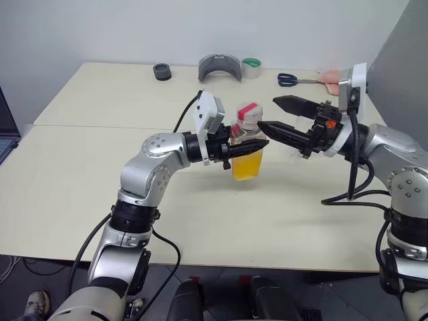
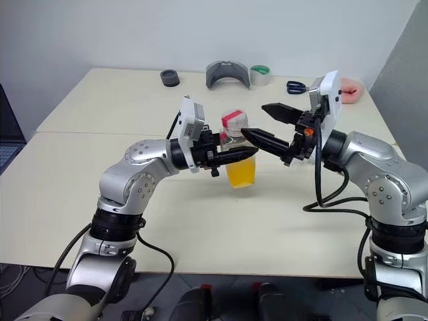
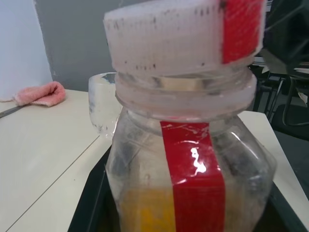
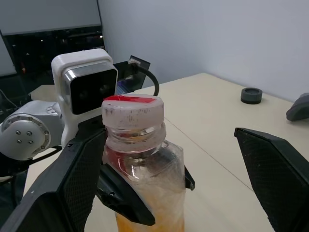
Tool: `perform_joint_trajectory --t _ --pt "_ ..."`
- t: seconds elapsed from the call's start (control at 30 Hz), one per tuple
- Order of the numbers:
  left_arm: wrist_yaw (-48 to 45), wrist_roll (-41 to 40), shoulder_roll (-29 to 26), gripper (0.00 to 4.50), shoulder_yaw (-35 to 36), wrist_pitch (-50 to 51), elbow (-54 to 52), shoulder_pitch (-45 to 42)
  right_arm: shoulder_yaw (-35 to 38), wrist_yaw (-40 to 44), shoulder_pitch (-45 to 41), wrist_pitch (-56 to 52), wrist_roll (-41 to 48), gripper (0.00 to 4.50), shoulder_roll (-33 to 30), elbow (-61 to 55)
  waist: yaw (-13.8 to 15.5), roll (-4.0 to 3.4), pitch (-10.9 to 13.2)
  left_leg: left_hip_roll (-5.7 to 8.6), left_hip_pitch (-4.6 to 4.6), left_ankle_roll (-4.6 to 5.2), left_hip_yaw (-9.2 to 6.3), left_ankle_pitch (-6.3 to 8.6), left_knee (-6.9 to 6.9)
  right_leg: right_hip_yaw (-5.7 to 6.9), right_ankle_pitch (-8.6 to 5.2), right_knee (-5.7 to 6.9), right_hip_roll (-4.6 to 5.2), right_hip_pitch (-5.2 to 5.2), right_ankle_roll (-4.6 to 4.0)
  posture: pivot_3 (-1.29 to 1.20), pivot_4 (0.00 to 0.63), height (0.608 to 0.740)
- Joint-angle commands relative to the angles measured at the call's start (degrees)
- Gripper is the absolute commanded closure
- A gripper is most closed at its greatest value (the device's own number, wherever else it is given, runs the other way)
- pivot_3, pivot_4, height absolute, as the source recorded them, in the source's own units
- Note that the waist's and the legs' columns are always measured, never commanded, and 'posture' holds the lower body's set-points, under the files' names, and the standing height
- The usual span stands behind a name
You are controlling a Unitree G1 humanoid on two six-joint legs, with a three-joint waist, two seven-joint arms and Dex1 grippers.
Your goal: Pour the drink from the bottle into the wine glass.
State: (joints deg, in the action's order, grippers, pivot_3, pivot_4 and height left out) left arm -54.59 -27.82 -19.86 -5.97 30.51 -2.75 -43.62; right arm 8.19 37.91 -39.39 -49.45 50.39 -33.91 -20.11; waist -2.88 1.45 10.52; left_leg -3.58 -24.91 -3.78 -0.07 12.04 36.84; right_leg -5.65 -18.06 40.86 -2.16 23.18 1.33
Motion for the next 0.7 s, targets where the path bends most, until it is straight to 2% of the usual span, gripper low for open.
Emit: perform_joint_trajectory --t 0.03,0.33,0.57,0.7 --pt "-0.56 -0.37 0.33 2.76 0.42 -1.76 -1.21 -1.97 1.62 -0.63 -1.73 -1.06 4.04 0.02 1.03 -1.65 -0.01 0.0 0.0 0.0 0.0 0.0 0.0 0.0 0.0 0.0 0.0 0.0 0.0 0.0 0.0 0.0 0.15 0.74" --pt "-0.38 -0.39 0.75 2.76 0.01 -1.92 -1.05 -2.13 -1.04 -2.22 -5.47 -0.04 2.78 0.02 5.62 1.02 0.0 0.0 0.0 0.0 0.0 0.0 0.0 0.0 0.0 0.0 0.0 0.0 0.0 0.0 0.0 0.0 0.15 0.74" --pt "0.05 -0.34 0.65 2.76 0.12 -1.86 -1.68 -1.69 -3.47 -0.06 -6.4 1.49 0.45 0.02 6.1 2.48 -0.01 0.0 0.0 0.0 0.0 0.0 -0.01 0.0 0.0 0.01 0.0 0.0 0.0 0.0 0.0 0.0 0.15 0.74" --pt "0.22 -0.44 0.47 2.76 0.26 -1.81 -2.16 -1.25 -4.01 0.52 -6.74 2.8 -0.97 0.91 6.34 3.4 -0.02 0.0 0.0 -0.01 0.0 0.0 -0.01 0.0 0.0 0.01 0.0 0.0 0.0 0.0 0.0 0.0 0.15 0.74"
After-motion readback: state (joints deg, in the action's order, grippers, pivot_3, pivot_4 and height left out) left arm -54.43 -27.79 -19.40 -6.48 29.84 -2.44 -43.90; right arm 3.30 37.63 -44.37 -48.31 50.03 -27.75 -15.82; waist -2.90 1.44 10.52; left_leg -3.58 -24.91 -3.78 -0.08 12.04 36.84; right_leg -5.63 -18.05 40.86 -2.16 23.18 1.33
